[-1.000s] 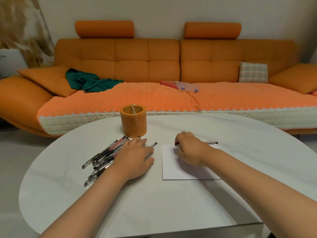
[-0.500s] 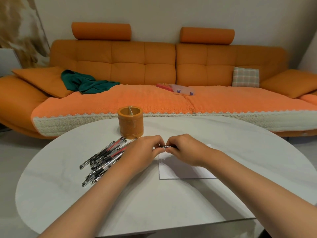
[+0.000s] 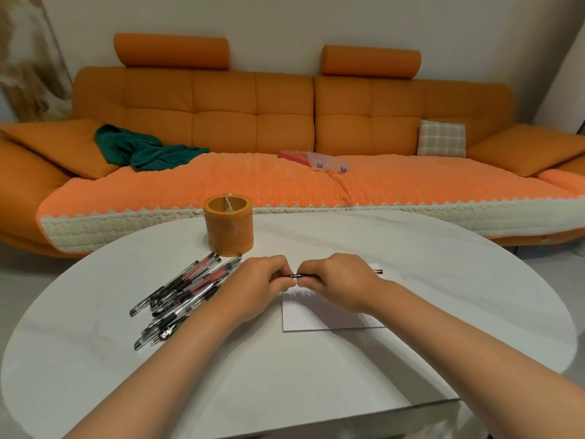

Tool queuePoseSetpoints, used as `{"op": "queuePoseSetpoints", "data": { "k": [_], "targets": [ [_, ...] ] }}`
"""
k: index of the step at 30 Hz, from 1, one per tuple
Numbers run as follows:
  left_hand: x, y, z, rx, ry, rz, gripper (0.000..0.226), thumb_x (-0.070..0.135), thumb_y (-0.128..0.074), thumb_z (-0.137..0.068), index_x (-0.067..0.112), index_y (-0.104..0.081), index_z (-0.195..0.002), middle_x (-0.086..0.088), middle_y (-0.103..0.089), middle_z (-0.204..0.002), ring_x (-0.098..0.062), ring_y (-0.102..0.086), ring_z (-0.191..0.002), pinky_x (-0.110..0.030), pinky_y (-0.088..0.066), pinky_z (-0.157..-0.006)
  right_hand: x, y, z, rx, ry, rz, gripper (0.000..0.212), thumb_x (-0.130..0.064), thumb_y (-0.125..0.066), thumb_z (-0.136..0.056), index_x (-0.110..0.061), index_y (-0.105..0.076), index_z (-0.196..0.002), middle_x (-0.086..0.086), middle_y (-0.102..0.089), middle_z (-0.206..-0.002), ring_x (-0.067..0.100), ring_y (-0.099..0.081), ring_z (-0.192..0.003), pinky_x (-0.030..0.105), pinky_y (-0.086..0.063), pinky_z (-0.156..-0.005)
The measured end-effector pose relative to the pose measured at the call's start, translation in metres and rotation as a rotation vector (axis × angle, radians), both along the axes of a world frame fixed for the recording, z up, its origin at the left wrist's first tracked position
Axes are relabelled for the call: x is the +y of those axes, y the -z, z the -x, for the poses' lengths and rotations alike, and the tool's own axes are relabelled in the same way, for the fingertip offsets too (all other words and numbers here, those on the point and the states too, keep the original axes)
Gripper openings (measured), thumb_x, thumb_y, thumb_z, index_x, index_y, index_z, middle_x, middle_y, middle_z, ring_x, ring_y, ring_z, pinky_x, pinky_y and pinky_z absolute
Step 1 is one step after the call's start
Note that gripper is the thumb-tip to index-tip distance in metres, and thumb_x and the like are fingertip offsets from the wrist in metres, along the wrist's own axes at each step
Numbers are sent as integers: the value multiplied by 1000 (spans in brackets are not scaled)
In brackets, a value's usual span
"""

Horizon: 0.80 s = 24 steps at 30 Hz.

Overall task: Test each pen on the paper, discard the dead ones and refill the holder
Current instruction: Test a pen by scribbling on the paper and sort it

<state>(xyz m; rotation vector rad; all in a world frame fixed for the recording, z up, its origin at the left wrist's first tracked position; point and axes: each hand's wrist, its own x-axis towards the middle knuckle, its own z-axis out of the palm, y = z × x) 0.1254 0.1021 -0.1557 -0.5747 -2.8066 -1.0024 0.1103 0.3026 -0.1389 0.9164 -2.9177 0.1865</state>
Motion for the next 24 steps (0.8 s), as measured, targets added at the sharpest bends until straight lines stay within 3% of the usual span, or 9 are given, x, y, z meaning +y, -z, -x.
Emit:
{"op": "queuePoseSetpoints", "data": {
  "k": [2,4,7,9,13,16,19,21,24],
  "targets": [
    [-5,5,6,-9,1,57,9,38,-64,-93,30,-67,-89,11,-68,-81,-6,-61,-76,-32,-50,-68,3,5,8,-101,44,14,46,-55,-43,-99,-39,-42,-142,0,-70,-101,24,-60,-95,34,-41,-71],
    [-11,10,13,22,-7,179,11,42,-63,-92,32,-68,-91,14,-64,-83,-5,-56,-81,-29,-48,-70,9,7,16,-220,90,117,47,-43,-43,-101,-37,-26,-145,7,-66,-96,28,-58,-88,40,-44,-74],
    [-19,18,21,64,0,267,11,41,-64,-90,31,-66,-92,15,-59,-88,-5,-48,-88,-27,-44,-75,16,5,28,-361,84,495,30,-5,-41,-96,-30,-45,-113,10,-59,-86,26,-52,-73,37,-43,-67],
    [-21,21,23,73,34,291,10,39,-64,-87,30,-65,-89,14,-57,-89,-5,-46,-90,-27,-44,-78,15,6,34,-487,131,800,27,4,-45,-94,-17,-61,-97,5,-59,-81,19,-56,-65,27,-44,-58],
    [-22,23,25,73,77,317,15,44,-64,-83,32,-61,-91,15,-53,-93,-4,-44,-94,-30,-46,-84,5,17,40,-871,195,1255,37,7,-38,-98,-2,-66,-120,12,-64,-88,25,-67,-73,33,-56,-59],
    [-21,25,27,74,94,317,34,57,-63,-84,33,-59,-107,19,-52,-105,-2,-43,-102,-26,-43,-88,2,30,49,-1001,217,1353,54,16,-23,-90,2,-59,-128,17,-63,-96,30,-67,-82,37,-55,-66],
    [-21,29,28,55,164,320,47,55,-60,-89,35,-56,-132,18,-51,-131,-1,-40,-124,-25,-37,-103,2,41,52,-1035,176,1344,53,20,-30,-91,-1,-55,-133,13,-61,-97,29,-67,-85,34,-49,-66],
    [-21,32,27,36,191,331,48,54,-59,-91,35,-57,-135,19,-48,-141,-1,-36,-131,-23,-33,-108,2,47,53,-978,140,1285,41,12,-44,-97,-5,-54,-133,9,-58,-91,24,-64,-83,32,-46,-66],
    [-21,32,28,47,210,321,45,56,-64,-87,34,-66,-126,18,-54,-132,-2,-43,-123,-22,-37,-103,0,46,55,-854,179,1225,22,-15,-58,-100,-11,-66,-120,4,-53,-77,23,-58,-72,30,-40,-58]
  ]
}}
